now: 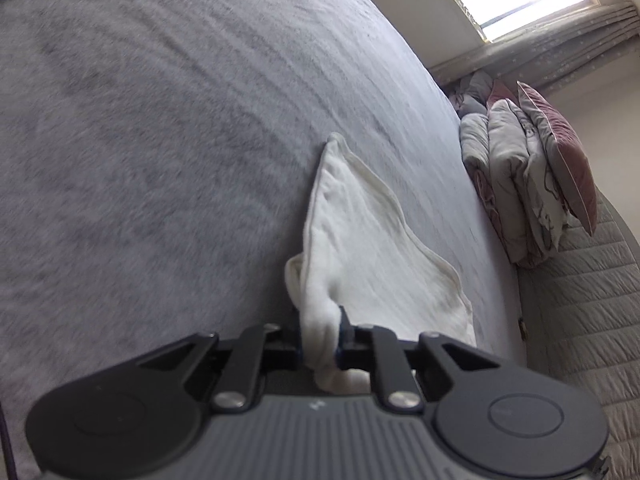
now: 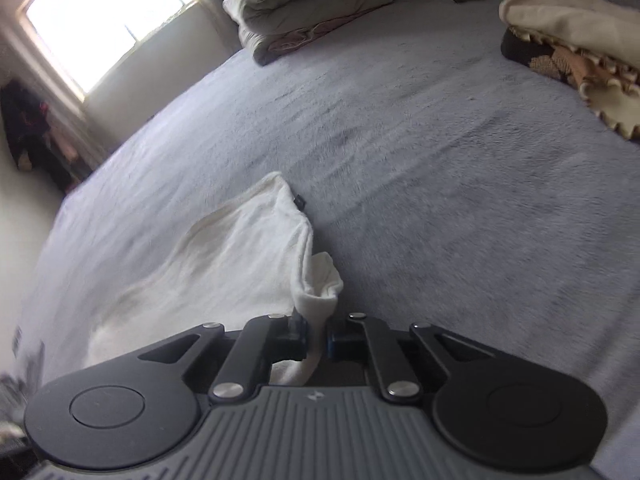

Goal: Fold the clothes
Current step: 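Lift the folded edge with both grippers and fold it over the shirt, then open both grippers and release the folded shirt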

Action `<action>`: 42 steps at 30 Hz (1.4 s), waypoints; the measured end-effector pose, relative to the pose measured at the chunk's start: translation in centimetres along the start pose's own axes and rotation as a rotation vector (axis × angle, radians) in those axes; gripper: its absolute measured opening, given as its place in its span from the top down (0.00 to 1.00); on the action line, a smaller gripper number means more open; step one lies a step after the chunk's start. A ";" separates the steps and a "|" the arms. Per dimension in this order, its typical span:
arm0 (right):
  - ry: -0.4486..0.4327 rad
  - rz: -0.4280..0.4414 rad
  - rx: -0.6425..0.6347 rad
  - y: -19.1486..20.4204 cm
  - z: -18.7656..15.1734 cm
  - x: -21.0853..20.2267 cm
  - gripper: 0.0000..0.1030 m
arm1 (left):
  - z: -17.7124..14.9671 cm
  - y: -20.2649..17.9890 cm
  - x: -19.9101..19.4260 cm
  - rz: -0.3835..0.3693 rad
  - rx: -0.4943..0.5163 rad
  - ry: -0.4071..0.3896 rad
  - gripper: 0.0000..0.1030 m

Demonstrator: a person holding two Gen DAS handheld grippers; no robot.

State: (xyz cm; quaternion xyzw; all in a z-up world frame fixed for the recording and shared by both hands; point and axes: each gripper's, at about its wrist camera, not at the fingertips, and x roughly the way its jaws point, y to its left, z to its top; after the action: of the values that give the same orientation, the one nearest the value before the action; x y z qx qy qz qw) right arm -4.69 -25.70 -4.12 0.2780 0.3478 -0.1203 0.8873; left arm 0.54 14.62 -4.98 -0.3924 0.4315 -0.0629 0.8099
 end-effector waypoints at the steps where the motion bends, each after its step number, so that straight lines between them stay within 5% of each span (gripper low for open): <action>1: 0.000 -0.013 -0.026 -0.2 -0.8 0.4 0.92 | -0.2 0.2 0.1 0.003 0.017 0.005 0.86; 4: -0.024 -0.056 -0.111 0.2 -2.2 1.5 0.88 | -0.8 0.3 1.0 0.029 0.080 0.013 0.82; 9: -0.132 -0.161 -0.241 1.0 -3.0 1.9 0.51 | -0.7 0.1 0.7 0.052 0.119 -0.006 0.70; 16: -0.336 -0.257 -0.388 2.6 -3.0 0.7 0.48 | 0.5 -1.6 -1.1 0.133 0.254 -0.188 0.59; 19: -0.401 -0.201 -0.476 4.3 -3.6 0.3 0.46 | -0.5 -3.4 -0.4 0.120 0.396 -0.211 0.53; 22: -0.384 -0.096 -0.520 5.3 -4.1 0.6 0.42 | -1.8 -5.5 1.4 0.073 0.516 -0.191 0.53; 27: -0.310 -0.054 -0.525 4.9 -4.1 1.9 0.42 | -4.0 -7.5 3.4 0.021 0.698 -0.164 0.52; 36: -0.177 0.022 -0.533 4.2 -4.0 4.3 0.36 | -5.9 -6.3 4.7 0.034 0.843 -0.154 0.51; 42: -0.157 0.038 -0.535 4.2 -4.4 4.7 0.35 | -4.9 -5.8 4.1 0.027 0.814 -0.127 0.49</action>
State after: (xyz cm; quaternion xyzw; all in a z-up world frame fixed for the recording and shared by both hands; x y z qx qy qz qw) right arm -1.97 -19.82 -8.32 0.0302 0.2921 -0.0288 0.9555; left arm 0.82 5.94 -5.20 -0.0373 0.3256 -0.1935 0.9247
